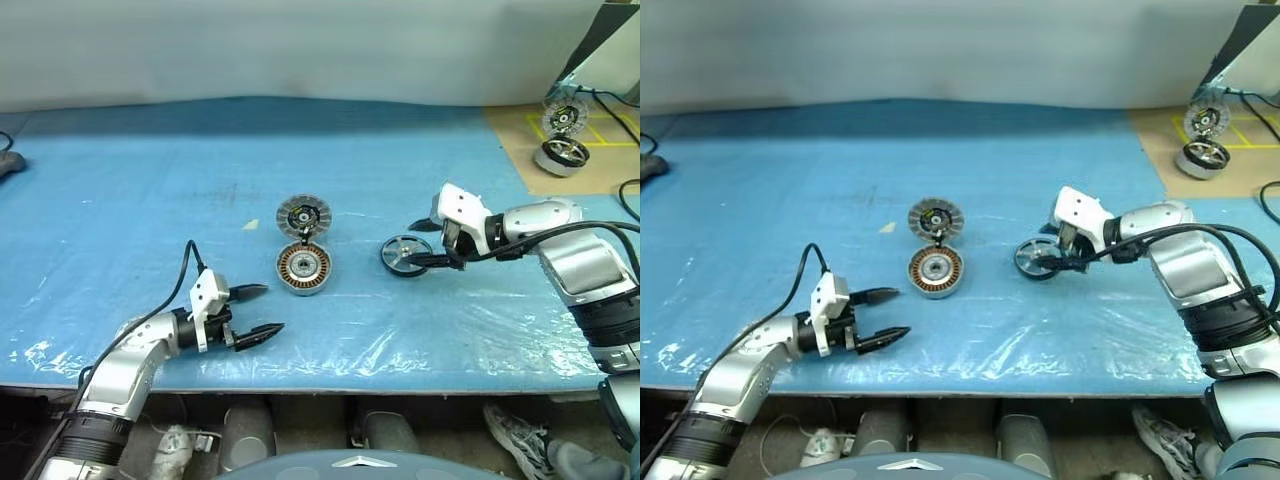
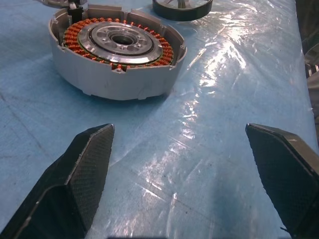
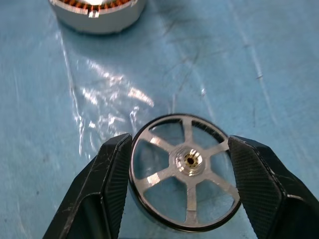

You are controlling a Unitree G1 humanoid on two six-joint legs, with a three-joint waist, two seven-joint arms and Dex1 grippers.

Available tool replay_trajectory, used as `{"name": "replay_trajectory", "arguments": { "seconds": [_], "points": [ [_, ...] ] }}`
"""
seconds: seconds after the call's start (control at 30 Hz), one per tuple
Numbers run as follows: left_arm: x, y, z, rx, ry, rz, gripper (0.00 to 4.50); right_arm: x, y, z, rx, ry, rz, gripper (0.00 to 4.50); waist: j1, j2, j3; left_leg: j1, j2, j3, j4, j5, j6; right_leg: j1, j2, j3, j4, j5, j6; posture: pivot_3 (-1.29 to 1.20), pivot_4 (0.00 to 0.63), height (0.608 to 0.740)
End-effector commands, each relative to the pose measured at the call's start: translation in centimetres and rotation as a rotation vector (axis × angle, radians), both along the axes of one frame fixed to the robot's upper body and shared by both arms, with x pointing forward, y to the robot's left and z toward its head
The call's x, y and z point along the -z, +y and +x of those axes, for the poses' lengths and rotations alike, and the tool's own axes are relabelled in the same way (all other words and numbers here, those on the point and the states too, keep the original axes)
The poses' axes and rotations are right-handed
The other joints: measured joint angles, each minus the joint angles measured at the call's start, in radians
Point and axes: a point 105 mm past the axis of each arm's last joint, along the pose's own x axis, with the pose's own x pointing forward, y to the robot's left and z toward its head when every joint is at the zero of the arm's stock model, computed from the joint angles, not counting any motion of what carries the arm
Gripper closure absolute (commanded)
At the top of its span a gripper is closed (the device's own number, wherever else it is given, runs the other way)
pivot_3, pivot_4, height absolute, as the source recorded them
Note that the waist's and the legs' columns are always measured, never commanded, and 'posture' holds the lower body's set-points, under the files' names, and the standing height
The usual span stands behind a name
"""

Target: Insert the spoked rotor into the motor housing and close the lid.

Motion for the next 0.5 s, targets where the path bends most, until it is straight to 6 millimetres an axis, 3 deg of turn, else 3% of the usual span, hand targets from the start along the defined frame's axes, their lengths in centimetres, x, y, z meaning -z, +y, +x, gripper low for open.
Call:
{"name": "replay_trajectory", "arguments": {
  "seconds": [0.03, 0.23, 0.5],
  "points": [
    [-0.8, -0.4, -0.3, 0.023, -0.032, -0.005, 0.00, -0.8, -0.1, 0.8, -0.014, -0.013, -0.020, 1.23, 0.000, 0.000, 0.000, 0.000, 0.000, 0.000, 0.000, 0.000, 0.000, 0.000, 0.000, 0.000, 0.000, 0.000, 0.000, 0.00, 0.150, 0.740],
    [-0.7, -0.6, -0.6, 0.020, -0.025, -0.012, 0.00, 0.0, -0.6, 2.0, 0.060, 0.036, -0.004, 1.23, -0.001, 0.000, 0.000, 0.000, 0.001, 0.000, 0.002, 0.000, 0.000, 0.000, 0.000, 0.000, 0.002, 0.000, 0.000, 0.00, 0.150, 0.740],
    [-0.9, -0.5, 0.0, 0.000, -0.029, -0.013, 0.00, 2.0, -1.4, 1.4, 0.036, 0.078, -0.097, 1.23, 0.000, 0.000, 0.000, 0.000, 0.001, 0.000, 0.003, 0.000, 0.000, 0.000, 0.000, 0.000, 0.003, 0.000, 0.000, 0.00, 0.150, 0.740]
  ]
}}
